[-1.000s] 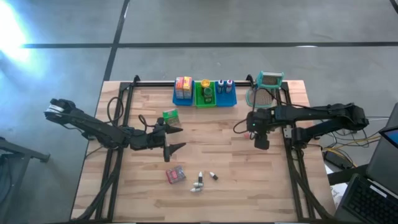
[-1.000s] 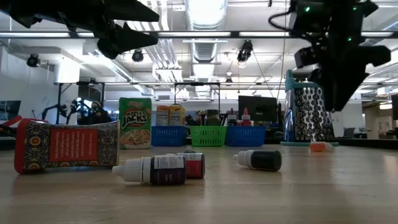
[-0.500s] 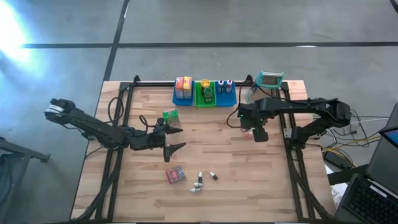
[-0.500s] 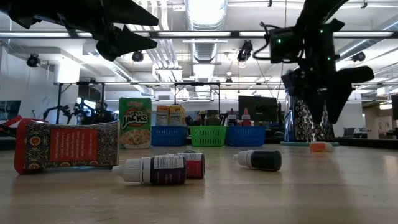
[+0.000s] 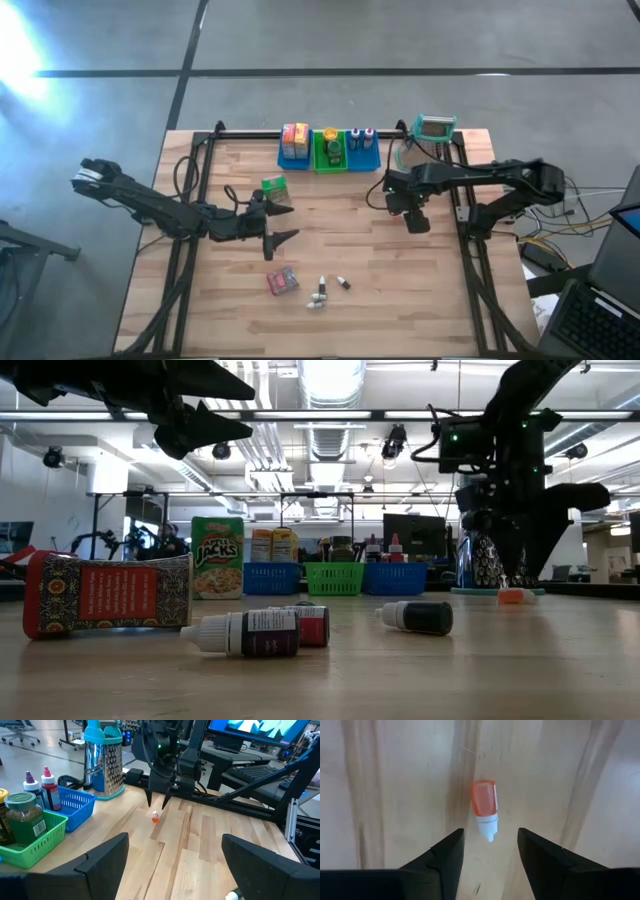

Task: Pick & Place Kitchen Items
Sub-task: Put the small orange food coloring bottle into the right blue bin

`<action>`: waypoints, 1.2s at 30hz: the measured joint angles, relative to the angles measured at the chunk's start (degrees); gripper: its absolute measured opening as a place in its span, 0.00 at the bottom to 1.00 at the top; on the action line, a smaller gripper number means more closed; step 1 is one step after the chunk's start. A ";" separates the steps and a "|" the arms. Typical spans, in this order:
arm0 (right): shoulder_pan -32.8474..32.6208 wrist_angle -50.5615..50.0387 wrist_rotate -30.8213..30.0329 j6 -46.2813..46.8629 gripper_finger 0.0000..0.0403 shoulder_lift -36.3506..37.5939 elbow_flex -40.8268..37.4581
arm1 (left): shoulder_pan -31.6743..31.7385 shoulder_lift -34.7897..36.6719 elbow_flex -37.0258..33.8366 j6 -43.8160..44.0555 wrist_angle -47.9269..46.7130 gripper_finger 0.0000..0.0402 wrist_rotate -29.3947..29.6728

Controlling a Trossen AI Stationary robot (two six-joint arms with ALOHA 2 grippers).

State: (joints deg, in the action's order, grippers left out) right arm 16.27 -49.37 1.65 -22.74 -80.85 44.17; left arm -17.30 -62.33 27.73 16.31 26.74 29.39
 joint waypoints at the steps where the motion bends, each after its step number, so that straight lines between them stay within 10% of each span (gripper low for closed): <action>1: 0.02 0.09 -0.05 -0.06 0.44 -0.23 -0.24 | 0.00 0.00 0.00 0.09 0.00 0.81 0.00; 18: 0.02 7.84 -0.11 -0.35 0.43 -0.34 -6.00 | 0.00 0.00 0.00 0.02 0.00 0.81 0.01; 36: 0.00 11.07 0.38 0.24 0.15 -0.32 -7.17 | 0.04 0.00 0.00 -0.04 0.00 0.81 0.04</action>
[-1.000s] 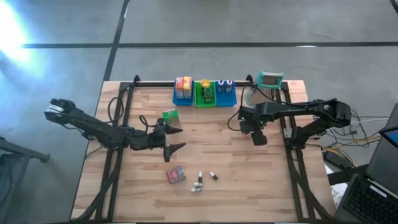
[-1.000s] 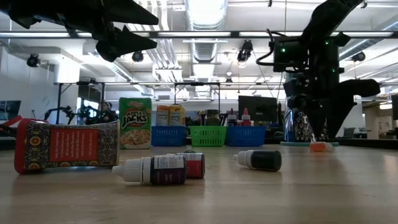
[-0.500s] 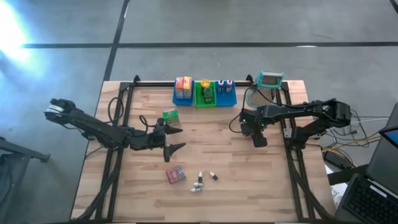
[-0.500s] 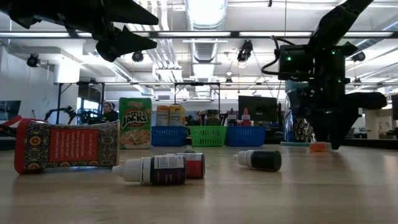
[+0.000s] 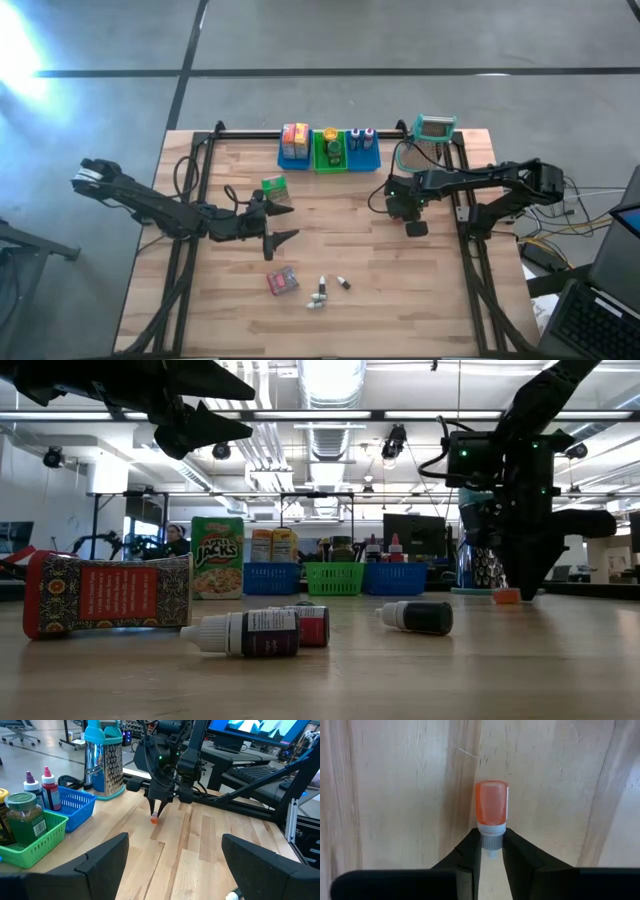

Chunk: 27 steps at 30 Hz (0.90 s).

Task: Pick & Place Kitchen Items
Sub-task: Put the small orange food coloring bottle into the right blue bin

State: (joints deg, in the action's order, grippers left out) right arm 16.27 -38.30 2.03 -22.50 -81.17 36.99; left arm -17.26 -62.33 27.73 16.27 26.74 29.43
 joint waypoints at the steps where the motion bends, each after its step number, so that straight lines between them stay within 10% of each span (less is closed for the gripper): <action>1: 0.00 -0.01 0.01 0.00 0.14 0.00 0.00 | -0.02 0.00 0.00 0.00 0.00 0.81 0.00; 18: -3.17 -0.13 0.12 -2.75 0.12 0.07 4.16 | -0.02 0.00 0.00 12.13 -0.04 0.81 -0.31; 27: -10.74 0.41 -0.73 -5.60 0.14 0.07 12.96 | 5.23 -0.22 0.00 31.46 -0.34 0.81 -18.72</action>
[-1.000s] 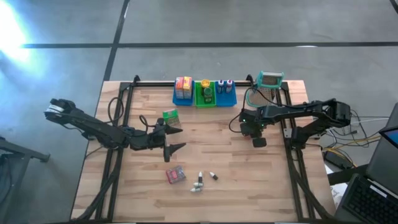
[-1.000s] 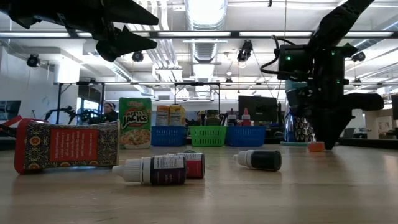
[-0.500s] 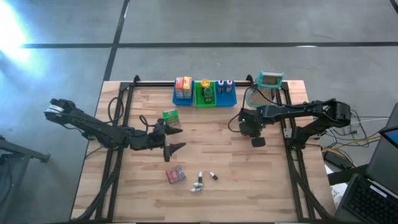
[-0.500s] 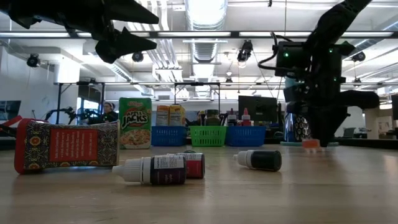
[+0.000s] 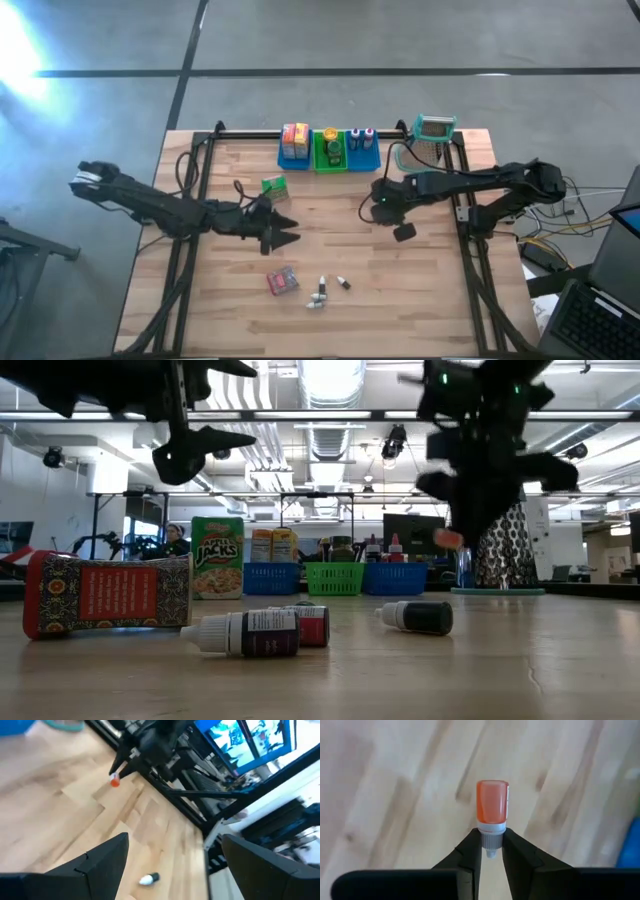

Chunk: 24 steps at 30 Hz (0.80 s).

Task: Pick & Place Kitchen Items
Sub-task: Put the small orange food coloring bottle into the right blue bin

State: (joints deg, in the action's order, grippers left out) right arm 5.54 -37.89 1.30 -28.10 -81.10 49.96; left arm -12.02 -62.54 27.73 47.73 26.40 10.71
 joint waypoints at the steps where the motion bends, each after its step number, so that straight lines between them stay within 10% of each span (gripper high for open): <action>1: -1.15 0.04 -0.18 -0.02 0.14 0.02 1.19 | 0.80 0.00 0.00 1.18 0.05 0.81 -1.11; 14: -16.43 4.08 -17.18 -7.53 0.13 0.04 15.22 | 8.31 -2.73 1.62 16.23 0.02 0.81 -14.04; 24: -19.71 13.26 -21.22 -15.78 0.12 -0.02 16.82 | 10.13 -17.90 17.61 16.33 0.34 0.81 -30.48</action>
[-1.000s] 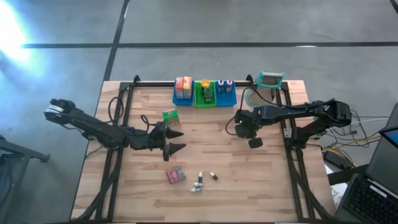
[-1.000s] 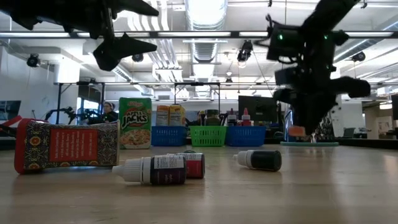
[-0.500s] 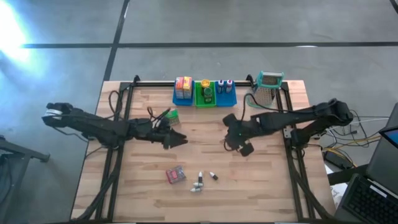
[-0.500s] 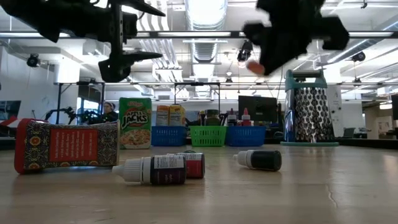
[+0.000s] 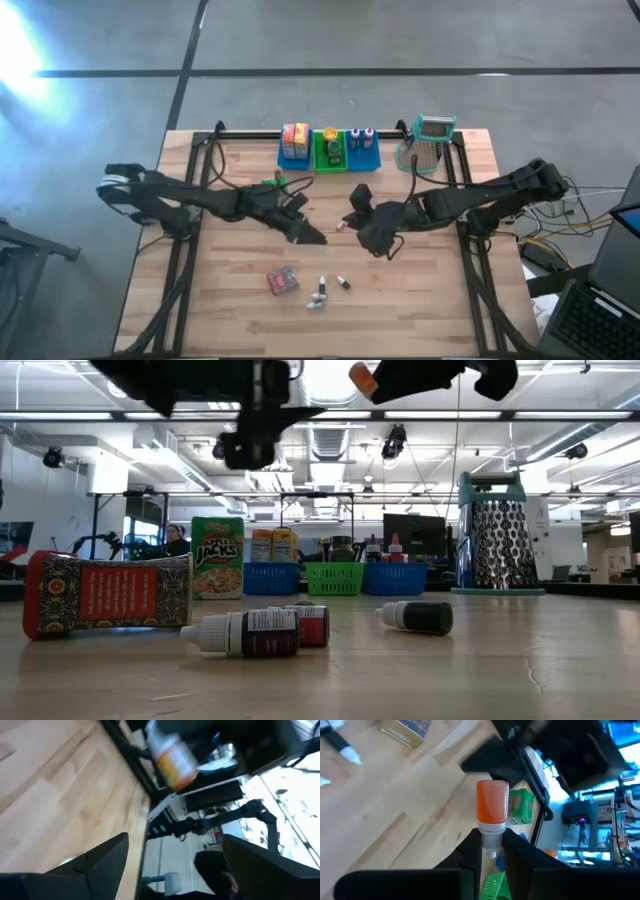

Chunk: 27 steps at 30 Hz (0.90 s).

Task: Pick & Place Kitchen Items
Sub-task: Put the small orange food coloring bottle into the right blue bin

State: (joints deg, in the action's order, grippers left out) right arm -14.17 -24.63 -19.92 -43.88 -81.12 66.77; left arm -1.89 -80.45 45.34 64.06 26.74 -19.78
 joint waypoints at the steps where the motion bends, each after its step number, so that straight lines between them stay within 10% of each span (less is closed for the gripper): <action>1: -0.40 -0.05 -0.04 -0.02 0.12 0.00 -0.14 | 0.59 -0.85 1.28 -0.17 -0.10 0.81 -0.95; 13: -5.50 0.39 -13.80 -6.66 0.12 -0.04 -1.07 | 3.93 -5.47 6.04 5.27 -0.30 0.81 -4.91; 27: -6.87 16.62 -14.97 -22.25 0.11 -0.49 -3.65 | 3.91 -5.72 8.44 10.83 0.53 0.81 -9.39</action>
State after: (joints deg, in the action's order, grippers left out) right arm -21.04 -8.00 -34.89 -66.13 -81.62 63.12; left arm 2.02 -86.17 53.78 74.90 27.27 -29.16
